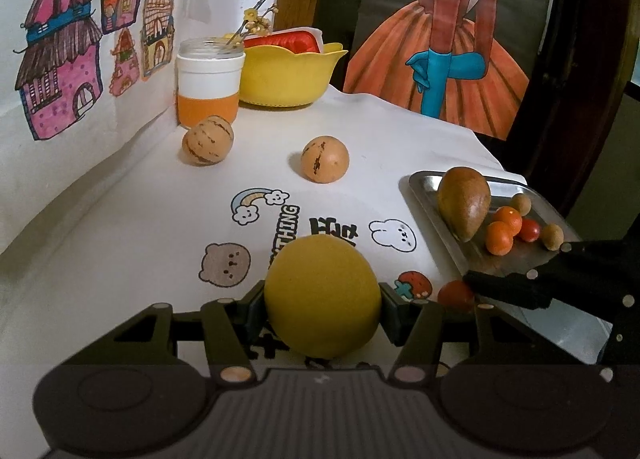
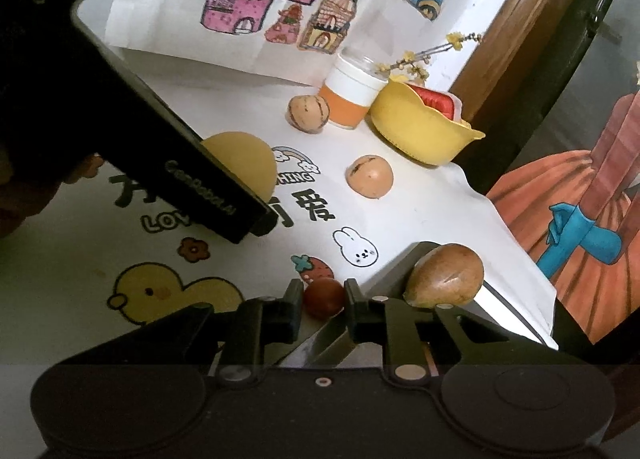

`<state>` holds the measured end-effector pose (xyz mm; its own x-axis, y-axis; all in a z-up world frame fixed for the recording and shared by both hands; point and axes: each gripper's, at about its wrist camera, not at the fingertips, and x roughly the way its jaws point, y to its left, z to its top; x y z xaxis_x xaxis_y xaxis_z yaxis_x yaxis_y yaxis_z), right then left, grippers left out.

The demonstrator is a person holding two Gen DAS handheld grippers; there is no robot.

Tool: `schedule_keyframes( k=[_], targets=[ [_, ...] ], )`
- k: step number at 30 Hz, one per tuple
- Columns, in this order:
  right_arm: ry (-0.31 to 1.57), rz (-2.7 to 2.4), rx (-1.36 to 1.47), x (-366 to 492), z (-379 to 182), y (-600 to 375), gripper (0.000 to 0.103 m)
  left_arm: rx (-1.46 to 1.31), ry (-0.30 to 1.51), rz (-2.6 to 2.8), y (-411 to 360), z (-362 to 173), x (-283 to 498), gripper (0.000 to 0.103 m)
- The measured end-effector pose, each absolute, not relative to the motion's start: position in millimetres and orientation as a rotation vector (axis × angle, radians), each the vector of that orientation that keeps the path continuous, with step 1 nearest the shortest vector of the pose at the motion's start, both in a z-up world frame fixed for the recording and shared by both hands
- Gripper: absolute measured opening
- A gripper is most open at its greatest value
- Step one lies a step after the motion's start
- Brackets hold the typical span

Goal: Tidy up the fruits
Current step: 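Carry the yellow fruit in left tool while right tool carries the tomato over the tray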

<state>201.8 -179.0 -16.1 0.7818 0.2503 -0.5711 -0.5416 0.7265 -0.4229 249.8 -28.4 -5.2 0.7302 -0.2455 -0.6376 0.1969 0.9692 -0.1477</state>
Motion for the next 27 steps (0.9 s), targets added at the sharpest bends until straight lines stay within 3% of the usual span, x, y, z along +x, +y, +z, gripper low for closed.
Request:
schedule_keyframes(
  k=[27],
  targets=[
    [0.440, 0.362, -0.526, 124.8, 12.2, -219.6, 0.023, -0.164, 0.675, -0.295, -56.6, -0.3, 177.9, 0.061]
  ],
)
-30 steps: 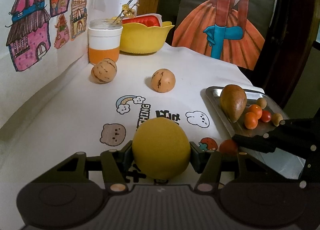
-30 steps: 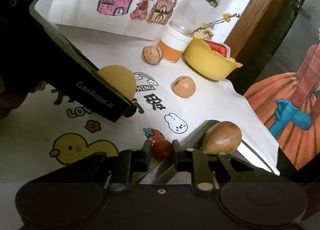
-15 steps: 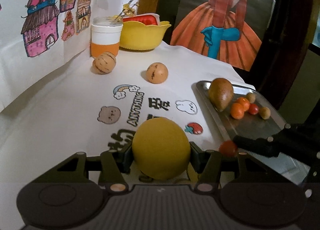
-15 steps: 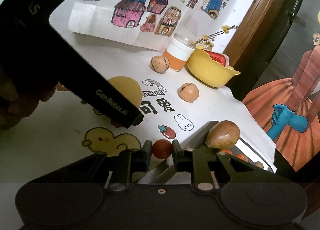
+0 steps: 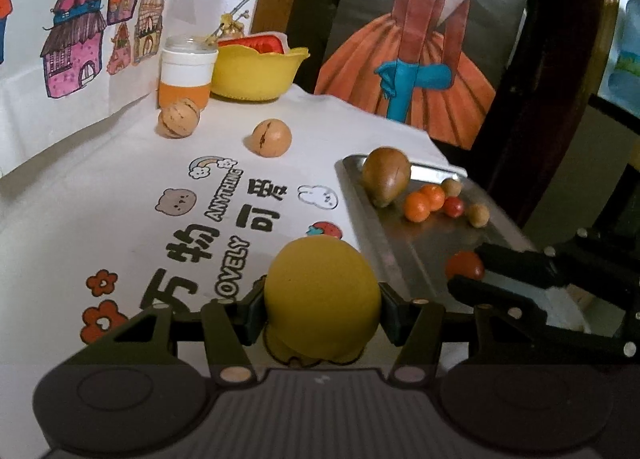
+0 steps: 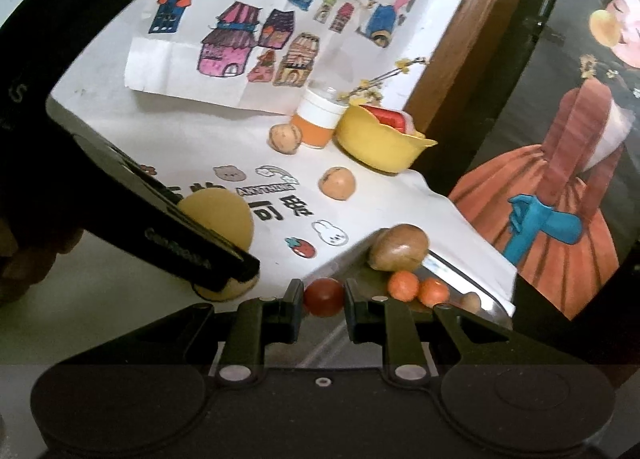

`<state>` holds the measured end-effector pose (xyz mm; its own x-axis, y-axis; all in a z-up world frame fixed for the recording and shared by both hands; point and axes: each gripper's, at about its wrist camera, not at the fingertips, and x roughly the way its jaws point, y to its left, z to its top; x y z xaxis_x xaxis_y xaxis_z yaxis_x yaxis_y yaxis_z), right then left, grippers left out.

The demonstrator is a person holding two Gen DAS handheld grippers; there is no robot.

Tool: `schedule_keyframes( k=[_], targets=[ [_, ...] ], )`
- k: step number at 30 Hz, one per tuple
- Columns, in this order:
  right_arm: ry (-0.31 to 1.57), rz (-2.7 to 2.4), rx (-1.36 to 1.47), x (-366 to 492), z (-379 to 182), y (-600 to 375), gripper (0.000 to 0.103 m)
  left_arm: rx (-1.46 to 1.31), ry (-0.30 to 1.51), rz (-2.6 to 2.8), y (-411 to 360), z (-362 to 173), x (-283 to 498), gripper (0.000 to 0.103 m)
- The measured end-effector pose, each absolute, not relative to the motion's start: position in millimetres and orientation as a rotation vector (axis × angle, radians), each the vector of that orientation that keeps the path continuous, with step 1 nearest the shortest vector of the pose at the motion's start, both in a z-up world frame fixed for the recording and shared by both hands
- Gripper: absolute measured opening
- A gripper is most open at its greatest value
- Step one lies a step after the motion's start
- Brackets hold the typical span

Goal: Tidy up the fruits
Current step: 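Carry the yellow fruit in left tool while right tool carries the tomato over the tray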

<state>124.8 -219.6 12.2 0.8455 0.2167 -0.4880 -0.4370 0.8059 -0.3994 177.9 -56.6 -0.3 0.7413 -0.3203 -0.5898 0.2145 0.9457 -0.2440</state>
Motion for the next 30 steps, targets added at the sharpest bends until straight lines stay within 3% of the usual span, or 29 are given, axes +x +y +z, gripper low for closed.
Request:
schedule_keyframes(
  k=[15, 30],
  targets=[
    [0.418, 0.245, -0.463, 130.6, 12.6, -273.4, 0.023, -0.096, 0.642, -0.336, -105.2, 26.1, 191.7, 0.061],
    [0.429, 0.121, -0.376, 160.8, -0.3, -340.5, 0.023, -0.060, 0.674, -0.404, -167.2, 17.1, 225.5, 0.061]
  ],
)
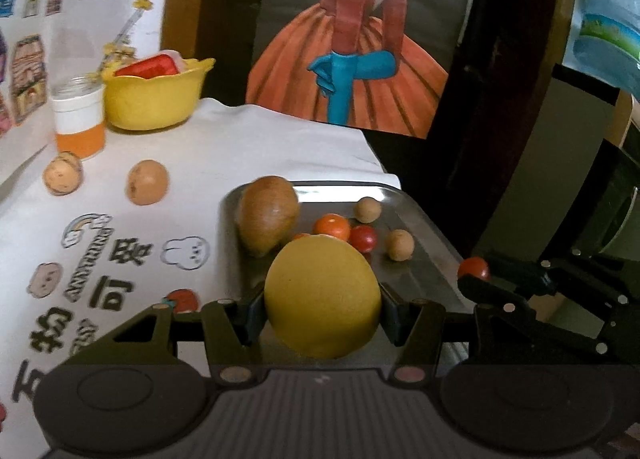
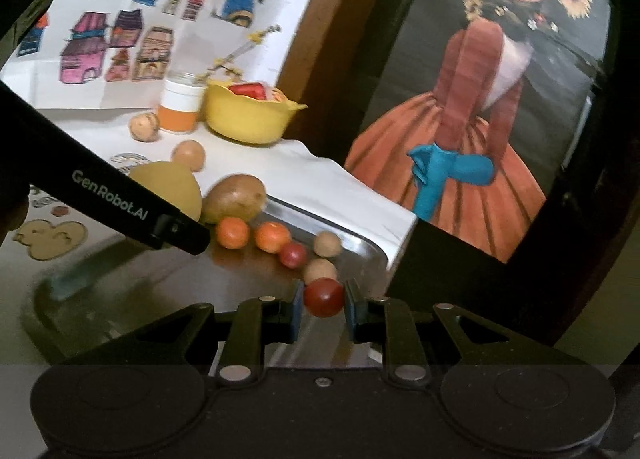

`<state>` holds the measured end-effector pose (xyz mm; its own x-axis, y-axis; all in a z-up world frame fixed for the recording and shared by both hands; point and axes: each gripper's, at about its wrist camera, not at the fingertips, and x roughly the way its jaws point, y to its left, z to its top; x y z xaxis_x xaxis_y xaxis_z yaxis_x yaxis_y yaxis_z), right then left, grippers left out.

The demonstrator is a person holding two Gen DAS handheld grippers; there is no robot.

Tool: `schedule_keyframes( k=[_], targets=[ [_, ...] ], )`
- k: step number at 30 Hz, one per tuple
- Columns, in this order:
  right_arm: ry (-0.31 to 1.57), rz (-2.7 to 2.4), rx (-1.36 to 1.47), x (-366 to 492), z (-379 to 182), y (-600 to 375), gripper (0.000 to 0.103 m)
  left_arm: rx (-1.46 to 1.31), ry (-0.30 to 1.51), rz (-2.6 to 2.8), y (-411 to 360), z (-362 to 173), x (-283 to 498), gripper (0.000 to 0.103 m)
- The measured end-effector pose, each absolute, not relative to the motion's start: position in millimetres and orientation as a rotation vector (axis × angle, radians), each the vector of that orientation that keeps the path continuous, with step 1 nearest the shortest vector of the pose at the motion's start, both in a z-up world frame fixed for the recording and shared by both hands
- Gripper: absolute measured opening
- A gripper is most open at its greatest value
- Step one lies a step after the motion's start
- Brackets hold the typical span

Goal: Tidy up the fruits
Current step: 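Carry the yellow fruit in left tool while right tool carries the tomato over the tray, then lower and open left tool onto the tray while right tool releases the tomato there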

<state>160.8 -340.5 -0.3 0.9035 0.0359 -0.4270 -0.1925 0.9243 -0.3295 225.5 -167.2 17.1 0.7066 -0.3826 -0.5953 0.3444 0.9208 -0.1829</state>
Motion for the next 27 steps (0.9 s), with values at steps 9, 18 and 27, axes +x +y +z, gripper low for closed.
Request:
schedule_keyframes(
  k=[9, 18, 27],
  targets=[
    [0.457, 0.169, -0.338, 179.2, -13.1, -349.0, 0.023, -0.045, 0.703, -0.423, -188.9, 5.3, 243.8, 0.061],
    [0.485, 0.185, -0.347, 196.5, -20.1, -342.9, 0.023, -0.068, 0.730, -0.430, -187.7, -1.9, 257.1, 0.061],
    [0.498, 0.182, -0.354, 205.2, -21.8, -340.2, 0.023, -0.074, 0.751, -0.434, -183.3, -6.0, 266.3, 0.061]
  ],
)
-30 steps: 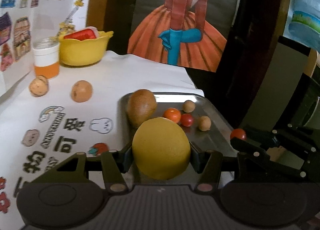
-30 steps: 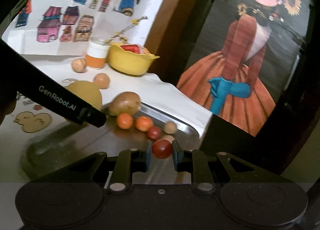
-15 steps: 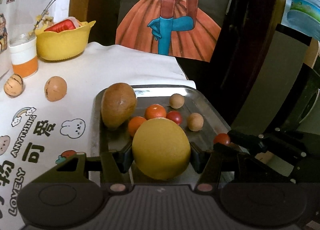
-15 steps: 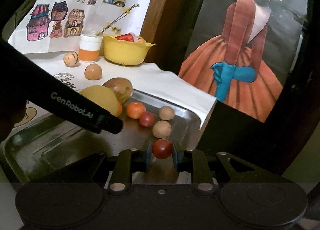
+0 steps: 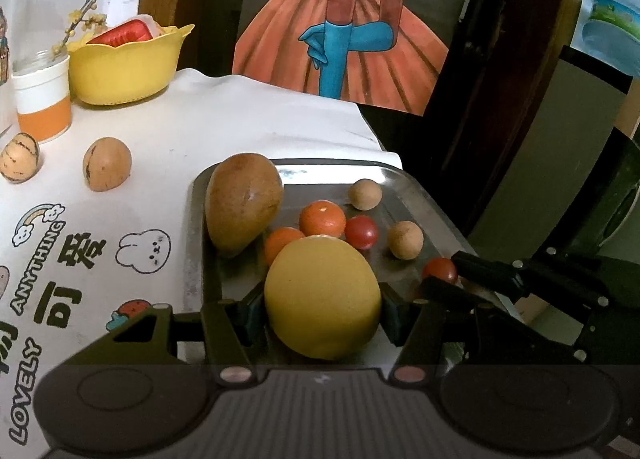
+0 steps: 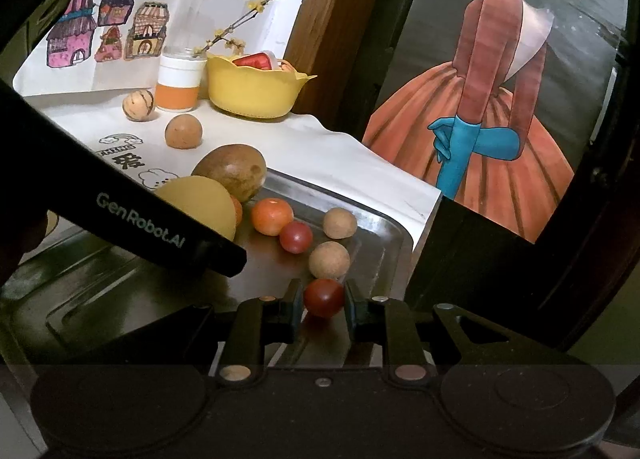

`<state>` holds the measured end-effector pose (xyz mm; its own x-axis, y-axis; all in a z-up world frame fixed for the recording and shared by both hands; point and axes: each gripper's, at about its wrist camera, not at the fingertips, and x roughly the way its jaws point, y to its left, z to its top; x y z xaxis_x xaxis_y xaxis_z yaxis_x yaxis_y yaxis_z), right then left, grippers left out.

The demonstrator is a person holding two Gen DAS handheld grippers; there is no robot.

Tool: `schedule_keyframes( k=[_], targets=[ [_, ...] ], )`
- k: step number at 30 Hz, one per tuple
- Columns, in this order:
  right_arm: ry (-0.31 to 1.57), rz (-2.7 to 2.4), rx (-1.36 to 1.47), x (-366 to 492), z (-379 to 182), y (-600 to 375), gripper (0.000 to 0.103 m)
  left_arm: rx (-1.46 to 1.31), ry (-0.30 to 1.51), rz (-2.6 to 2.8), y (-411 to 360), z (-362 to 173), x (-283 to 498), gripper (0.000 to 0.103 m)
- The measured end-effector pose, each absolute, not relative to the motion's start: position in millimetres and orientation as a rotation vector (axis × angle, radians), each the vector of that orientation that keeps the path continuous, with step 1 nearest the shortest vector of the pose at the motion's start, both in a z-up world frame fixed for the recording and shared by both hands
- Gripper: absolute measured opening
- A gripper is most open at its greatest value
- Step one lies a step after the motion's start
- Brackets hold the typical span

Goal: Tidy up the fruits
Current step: 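Lower and open left tool onto the tray while right tool releases the tomato there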

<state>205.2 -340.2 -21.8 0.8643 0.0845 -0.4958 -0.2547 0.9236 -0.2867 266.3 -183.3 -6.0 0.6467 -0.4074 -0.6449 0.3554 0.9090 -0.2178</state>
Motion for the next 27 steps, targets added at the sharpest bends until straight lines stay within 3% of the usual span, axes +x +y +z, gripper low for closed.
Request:
schedule_keyframes(
  k=[7, 14, 21, 27],
  targets=[
    [0.499, 0.178, -0.357, 205.5, -22.0, -339.2, 0.023, -0.072, 0.759, -0.426, -180.9, -7.1, 267.9, 0.061],
    [0.497, 0.171, -0.346, 204.1, -21.7, -339.4, 0.030, -0.064, 0.757, -0.412, -180.1, -3.0, 266.2, 0.062],
    [0.477, 0.154, -0.349, 193.8, -17.0, -337.0, 0.051, -0.076, 0.729, -0.399, -174.8, 5.3, 258.4, 0.068],
    [0.444, 0.134, -0.340, 177.7, -8.0, -338.1, 0.073, -0.078, 0.679, -0.380, -167.4, 17.4, 242.8, 0.081]
  ],
)
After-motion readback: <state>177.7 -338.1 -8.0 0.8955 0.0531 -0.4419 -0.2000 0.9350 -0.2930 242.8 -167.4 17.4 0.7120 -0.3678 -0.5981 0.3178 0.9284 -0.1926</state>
